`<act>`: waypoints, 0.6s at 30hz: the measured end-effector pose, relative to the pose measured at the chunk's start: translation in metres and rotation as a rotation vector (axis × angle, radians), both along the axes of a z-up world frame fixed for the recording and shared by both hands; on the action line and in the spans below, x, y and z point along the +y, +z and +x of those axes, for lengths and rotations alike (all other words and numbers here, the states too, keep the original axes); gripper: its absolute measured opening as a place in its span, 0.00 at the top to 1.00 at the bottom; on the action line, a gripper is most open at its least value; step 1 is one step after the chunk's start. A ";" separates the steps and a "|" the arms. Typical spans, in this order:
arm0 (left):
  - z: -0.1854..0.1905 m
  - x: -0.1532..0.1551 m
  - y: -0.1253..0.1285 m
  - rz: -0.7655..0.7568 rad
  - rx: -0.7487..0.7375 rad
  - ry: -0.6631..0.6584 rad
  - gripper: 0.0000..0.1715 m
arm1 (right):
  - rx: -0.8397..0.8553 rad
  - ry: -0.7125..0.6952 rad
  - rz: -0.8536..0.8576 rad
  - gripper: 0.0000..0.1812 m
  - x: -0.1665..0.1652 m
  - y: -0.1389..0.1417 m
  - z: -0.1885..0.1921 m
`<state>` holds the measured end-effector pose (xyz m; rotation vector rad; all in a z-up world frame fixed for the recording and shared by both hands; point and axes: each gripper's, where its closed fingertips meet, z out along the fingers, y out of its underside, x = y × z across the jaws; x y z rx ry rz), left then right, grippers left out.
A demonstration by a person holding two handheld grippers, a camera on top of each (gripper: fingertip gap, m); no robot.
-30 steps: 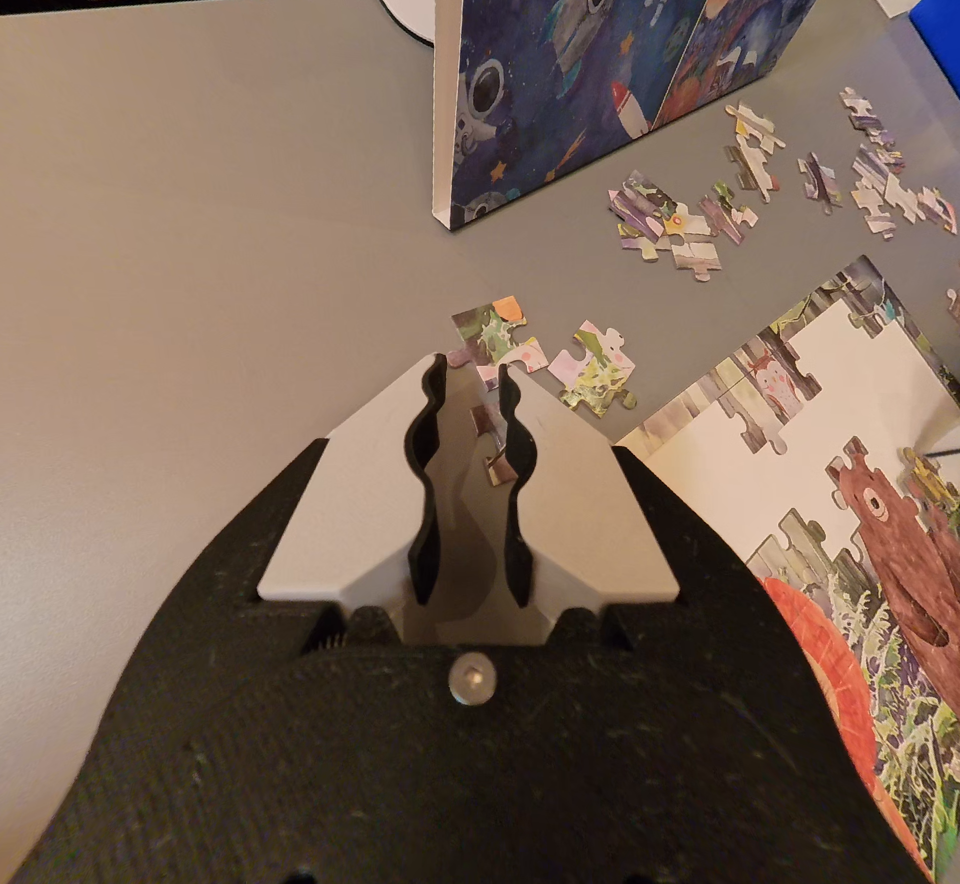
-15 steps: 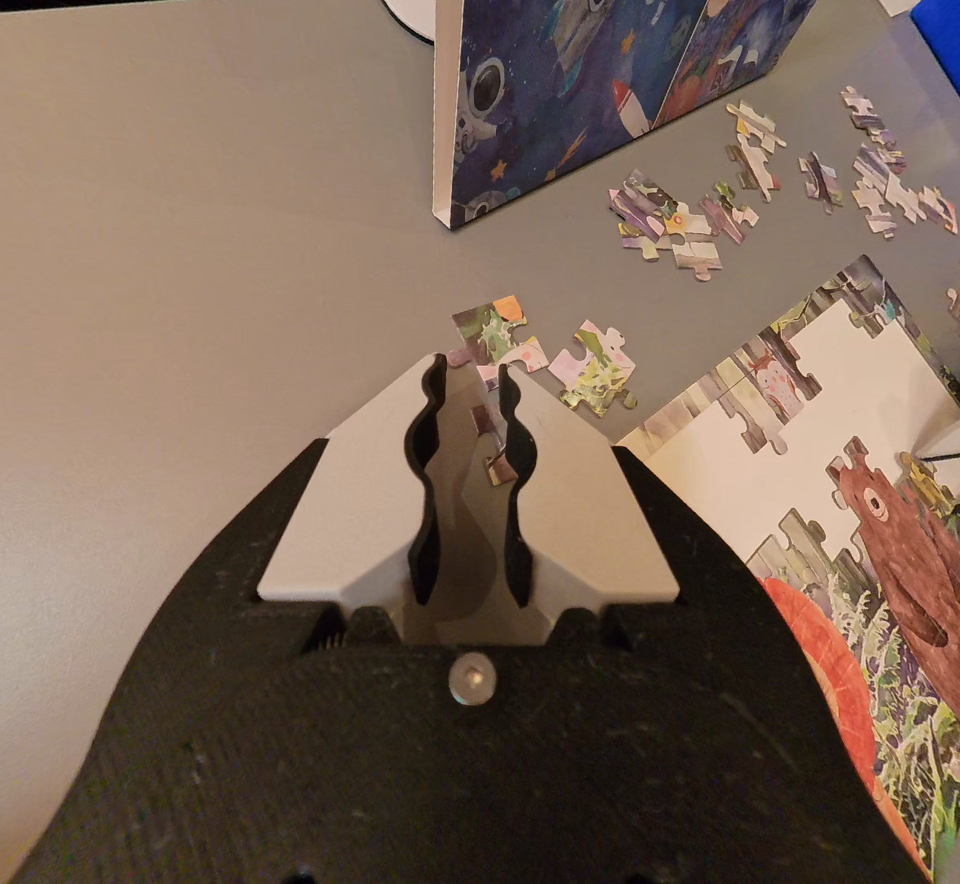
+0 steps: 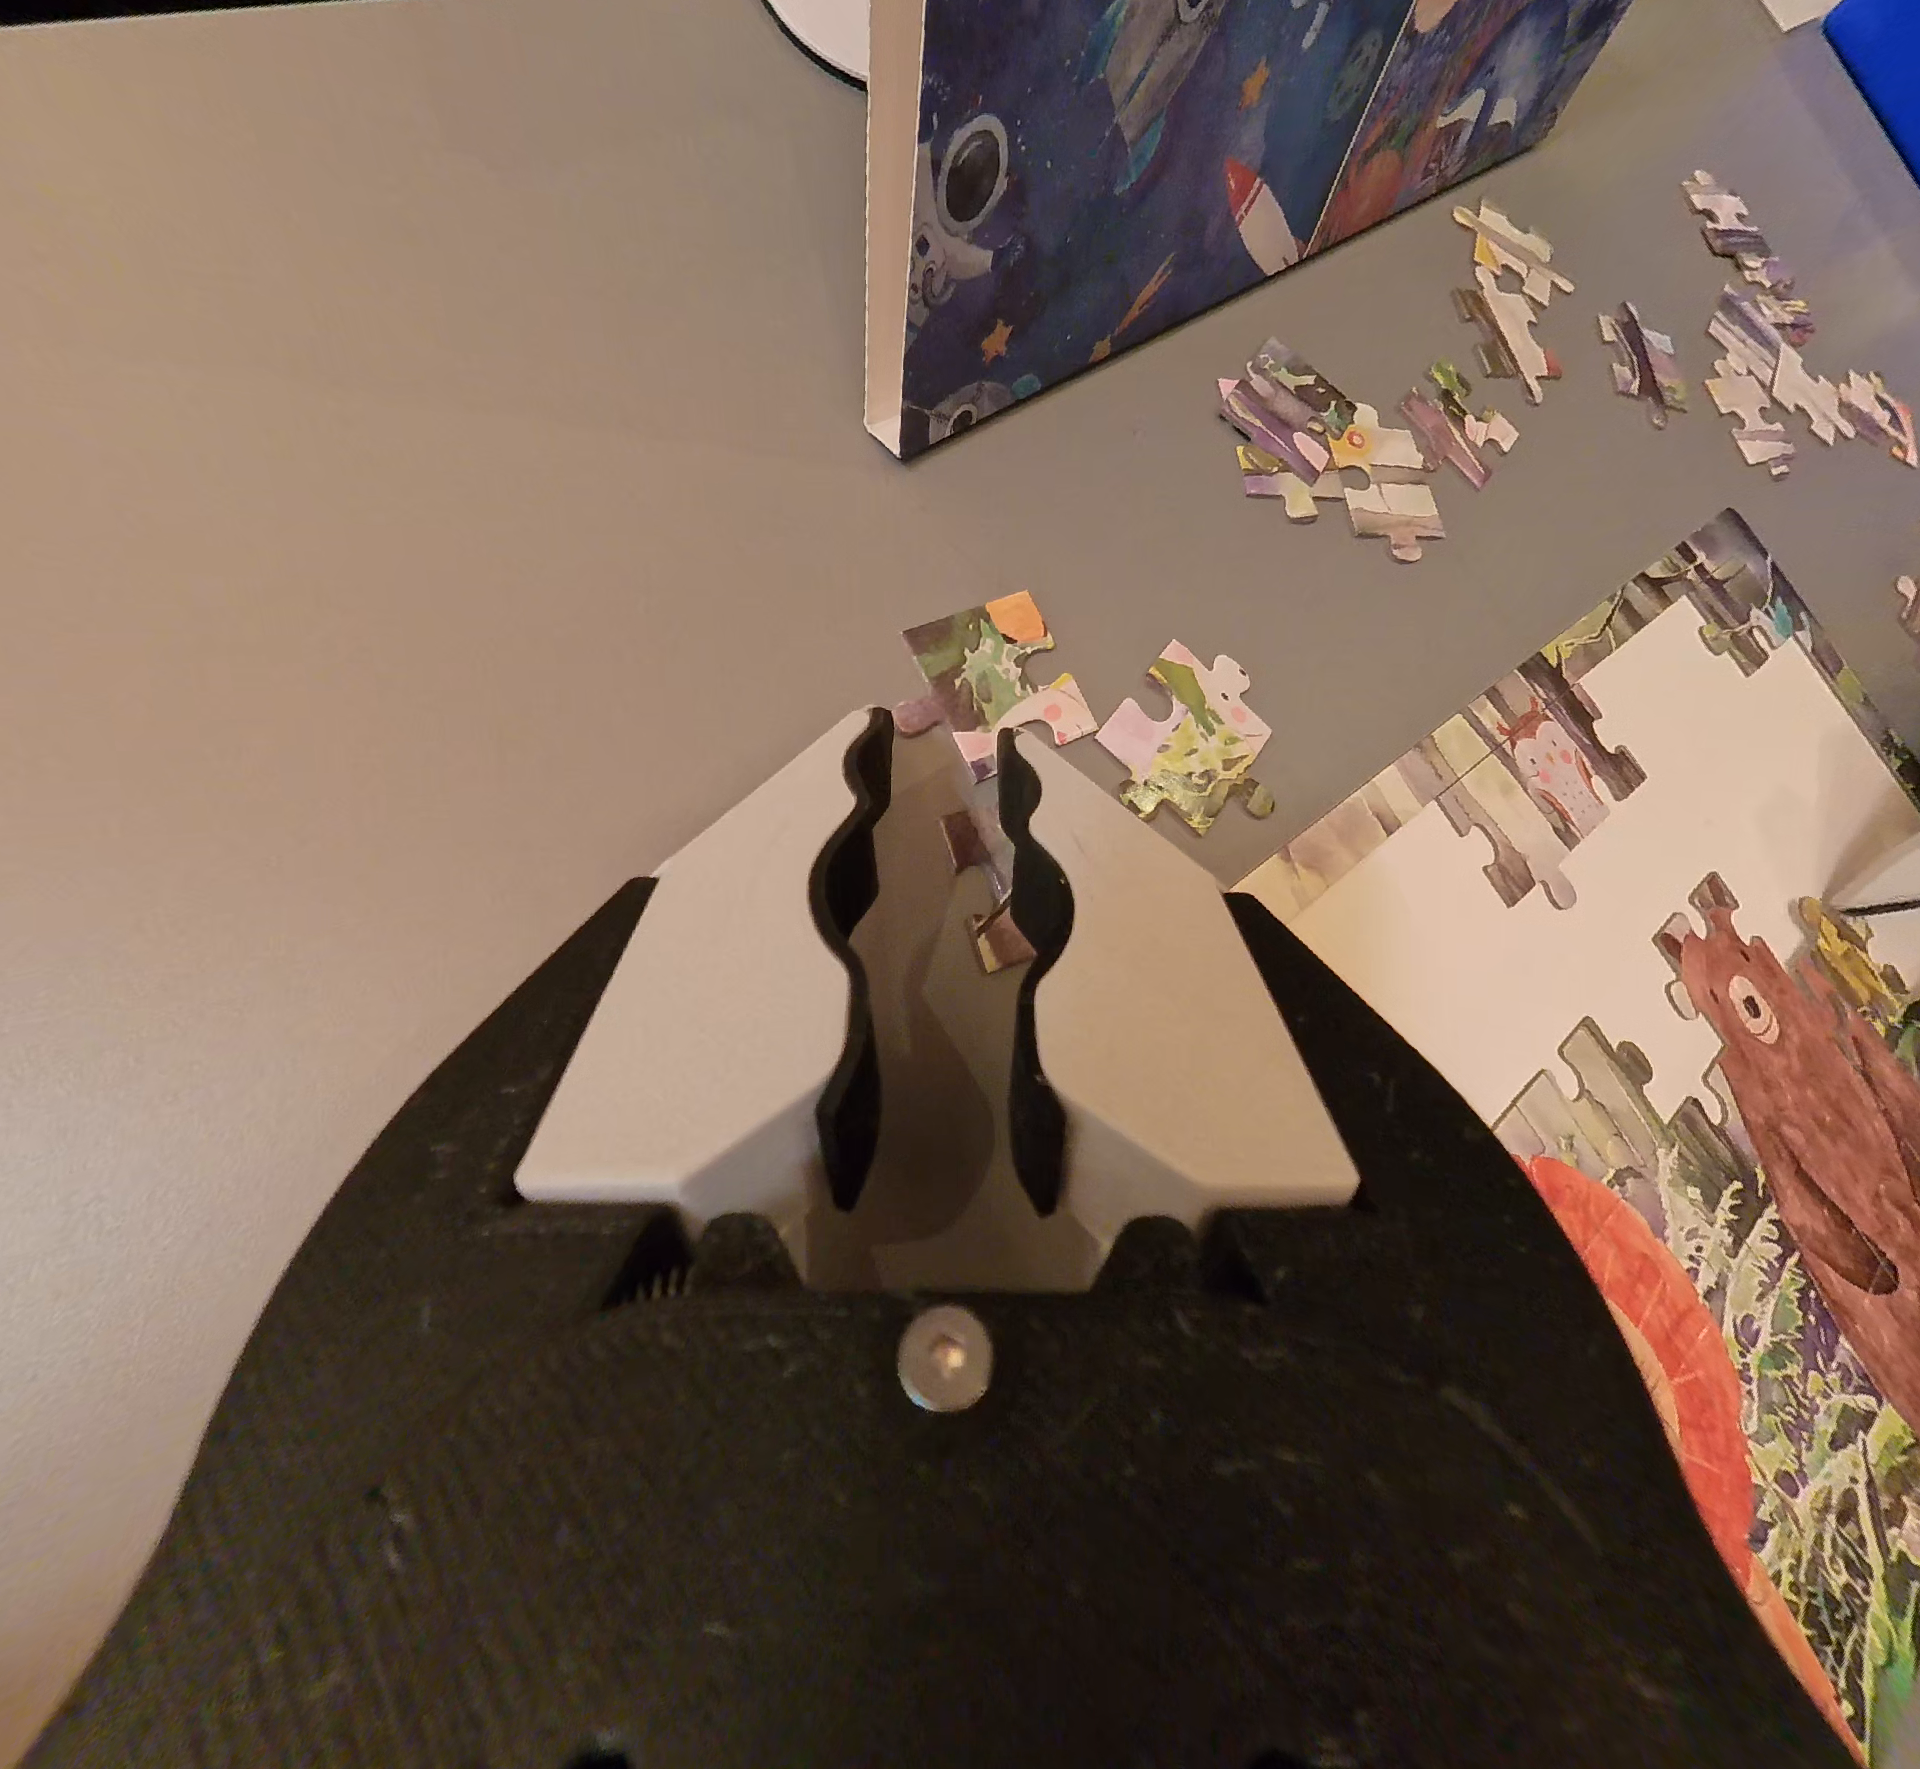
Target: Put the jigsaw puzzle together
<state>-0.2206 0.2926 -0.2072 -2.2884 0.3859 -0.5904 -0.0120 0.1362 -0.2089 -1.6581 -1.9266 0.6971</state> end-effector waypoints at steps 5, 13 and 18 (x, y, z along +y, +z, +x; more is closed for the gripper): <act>0.000 0.000 0.000 0.000 0.000 0.000 0.90 | 0.003 0.004 0.007 0.84 0.000 0.000 0.000; 0.000 0.000 0.000 -0.001 0.000 0.000 0.90 | 0.004 0.009 0.012 0.83 -0.001 0.000 0.000; 0.000 0.000 0.000 -0.001 -0.001 0.000 0.90 | 0.016 0.005 0.011 0.80 -0.001 0.003 -0.001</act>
